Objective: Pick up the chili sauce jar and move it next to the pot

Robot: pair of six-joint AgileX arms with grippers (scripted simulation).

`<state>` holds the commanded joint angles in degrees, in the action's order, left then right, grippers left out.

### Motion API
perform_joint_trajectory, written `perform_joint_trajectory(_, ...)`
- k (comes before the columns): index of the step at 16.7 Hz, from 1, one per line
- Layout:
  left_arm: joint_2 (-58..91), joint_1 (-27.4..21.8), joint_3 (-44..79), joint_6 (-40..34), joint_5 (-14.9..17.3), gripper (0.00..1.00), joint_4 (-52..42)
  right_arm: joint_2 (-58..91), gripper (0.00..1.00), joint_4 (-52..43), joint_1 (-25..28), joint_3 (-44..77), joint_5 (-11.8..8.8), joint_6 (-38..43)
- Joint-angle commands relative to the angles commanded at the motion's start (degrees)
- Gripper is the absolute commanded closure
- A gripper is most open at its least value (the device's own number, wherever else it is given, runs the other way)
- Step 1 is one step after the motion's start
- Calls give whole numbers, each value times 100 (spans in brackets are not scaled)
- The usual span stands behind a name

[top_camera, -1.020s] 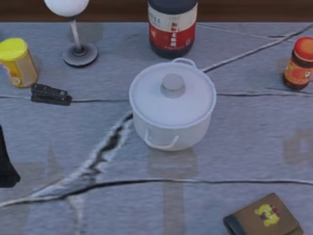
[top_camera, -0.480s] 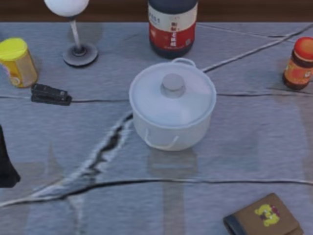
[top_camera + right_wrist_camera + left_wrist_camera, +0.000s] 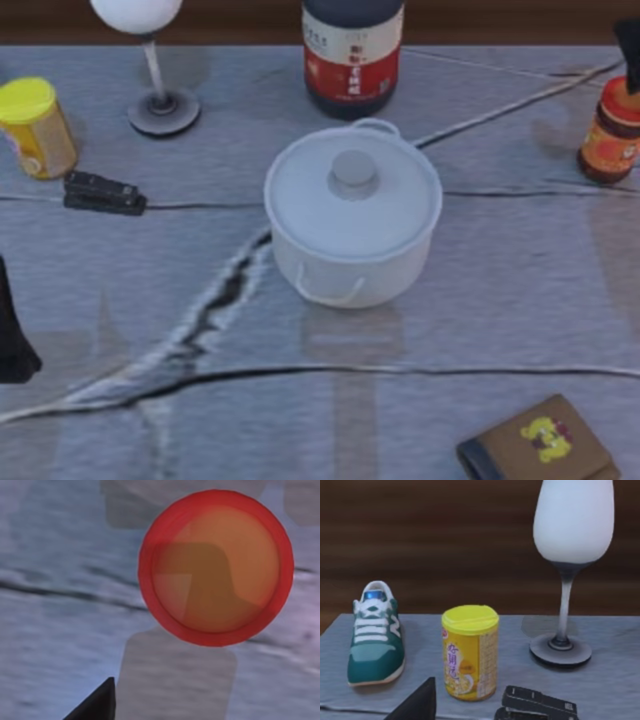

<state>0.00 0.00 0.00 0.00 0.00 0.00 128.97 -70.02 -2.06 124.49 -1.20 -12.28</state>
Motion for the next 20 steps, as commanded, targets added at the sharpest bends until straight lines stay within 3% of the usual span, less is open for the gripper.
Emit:
perform_joint_trajectory(6, 0, 0, 0, 0, 0, 0, 0, 1446, 0, -449, 118, 1482, -115, -243)
perform_joint_trajectory(12, 0, 0, 0, 0, 0, 0, 0, 1489, 0, -430, 93, 1490, -113, -248)
perform_joint_trajectory(20, 0, 0, 0, 0, 0, 0, 0, 1719, 0, 455, 153, 844, -109, -219)
